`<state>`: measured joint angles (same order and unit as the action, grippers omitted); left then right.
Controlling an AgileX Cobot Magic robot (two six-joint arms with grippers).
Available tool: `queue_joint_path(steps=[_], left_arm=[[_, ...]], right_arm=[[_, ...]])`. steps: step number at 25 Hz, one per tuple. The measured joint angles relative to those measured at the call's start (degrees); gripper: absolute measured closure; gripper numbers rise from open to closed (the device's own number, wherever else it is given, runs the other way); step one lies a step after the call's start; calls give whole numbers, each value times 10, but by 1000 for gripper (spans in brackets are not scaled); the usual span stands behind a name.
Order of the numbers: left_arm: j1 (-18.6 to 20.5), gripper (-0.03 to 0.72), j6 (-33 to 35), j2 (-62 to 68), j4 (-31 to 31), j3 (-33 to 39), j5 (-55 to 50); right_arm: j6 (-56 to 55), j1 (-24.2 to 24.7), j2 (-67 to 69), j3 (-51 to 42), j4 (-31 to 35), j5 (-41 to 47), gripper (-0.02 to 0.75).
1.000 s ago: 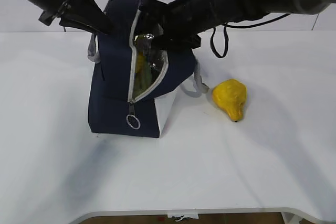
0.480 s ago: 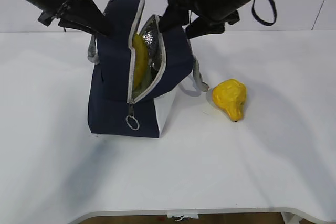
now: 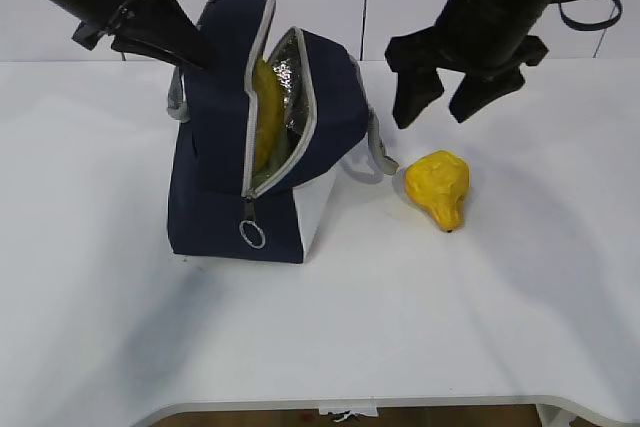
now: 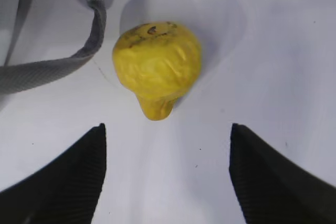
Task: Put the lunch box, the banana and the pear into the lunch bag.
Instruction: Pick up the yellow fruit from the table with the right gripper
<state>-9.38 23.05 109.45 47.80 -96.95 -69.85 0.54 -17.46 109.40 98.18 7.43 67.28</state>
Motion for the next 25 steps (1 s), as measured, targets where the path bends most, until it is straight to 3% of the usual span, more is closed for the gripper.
queue_joint_path(steps=[4,6,17,25], left_arm=[[0,673,0,0,0,0,0],[0,673,0,0,0,0,0],[0,673,0,0,0,0,0],[0,673,0,0,0,0,0]], right_arm=[[-58,1,0,0,-87,28,178],[-64,1,1,1,-96,27,177],[-78,1,50,4,-92,-48,177],[-108,1,72,4,-88,-3,177]])
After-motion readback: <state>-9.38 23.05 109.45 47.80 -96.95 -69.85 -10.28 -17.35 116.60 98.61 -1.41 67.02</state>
